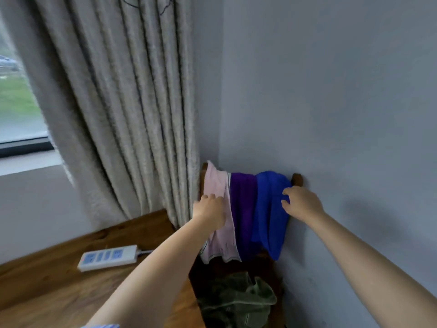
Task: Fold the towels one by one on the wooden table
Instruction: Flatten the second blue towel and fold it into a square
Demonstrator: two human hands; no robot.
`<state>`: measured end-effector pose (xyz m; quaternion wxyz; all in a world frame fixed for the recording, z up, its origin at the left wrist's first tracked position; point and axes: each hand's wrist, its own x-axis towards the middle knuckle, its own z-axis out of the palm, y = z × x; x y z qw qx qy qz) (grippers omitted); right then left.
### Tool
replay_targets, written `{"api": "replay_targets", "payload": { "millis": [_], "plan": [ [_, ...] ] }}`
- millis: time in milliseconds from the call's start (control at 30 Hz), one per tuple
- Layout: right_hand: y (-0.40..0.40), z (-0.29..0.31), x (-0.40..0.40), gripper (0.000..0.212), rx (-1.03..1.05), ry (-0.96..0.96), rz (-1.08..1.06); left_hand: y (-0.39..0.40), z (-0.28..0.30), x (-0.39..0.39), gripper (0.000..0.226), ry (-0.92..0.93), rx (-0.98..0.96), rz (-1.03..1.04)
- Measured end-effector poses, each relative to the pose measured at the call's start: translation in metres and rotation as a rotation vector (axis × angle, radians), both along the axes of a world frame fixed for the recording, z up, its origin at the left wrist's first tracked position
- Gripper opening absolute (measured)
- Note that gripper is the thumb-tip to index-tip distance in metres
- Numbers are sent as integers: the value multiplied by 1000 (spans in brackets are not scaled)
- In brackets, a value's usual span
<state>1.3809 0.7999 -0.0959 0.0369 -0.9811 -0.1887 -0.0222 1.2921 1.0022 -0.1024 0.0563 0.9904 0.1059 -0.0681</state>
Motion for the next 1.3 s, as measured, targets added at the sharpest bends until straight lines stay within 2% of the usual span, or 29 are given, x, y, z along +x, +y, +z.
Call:
{"api": "replay_targets", "payload": {
  "millis": [133, 400, 633, 700, 833, 900, 1067, 1167, 1300],
  "plan": [
    [-8, -9, 54, 30, -117, -99, -37, -17, -8, 52, 38, -11, -51, -32],
    [-14, -39, 130, 39, -206, -31, 152, -53, -34, 151, 41, -60, -180, -47],
    [-21, -63, 169, 47, -138, 34, 187, -71, -58, 194, 42, -125, -164, -49],
    [-24, -68, 172, 41, -55, 49, 188, -72, -63, 199, 35, -165, -195, -24],
    [-26, -74, 172, 17, 312, -1, 187, -72, -70, 204, 25, -211, -288, 34],
    [-27, -73, 170, 12, 412, 34, 165, -72, -67, 204, 23, -249, -342, 62],
    [-21, -50, 164, 16, 657, 50, 44, -72, -41, 206, 19, -355, -500, 76],
    [-19, -22, 164, 16, 832, -22, -55, -75, -10, 213, 20, -451, -578, 25],
    [-7, 18, 164, 15, 949, -147, -23, -72, 32, 213, 13, -589, -658, 11]
  ]
}}
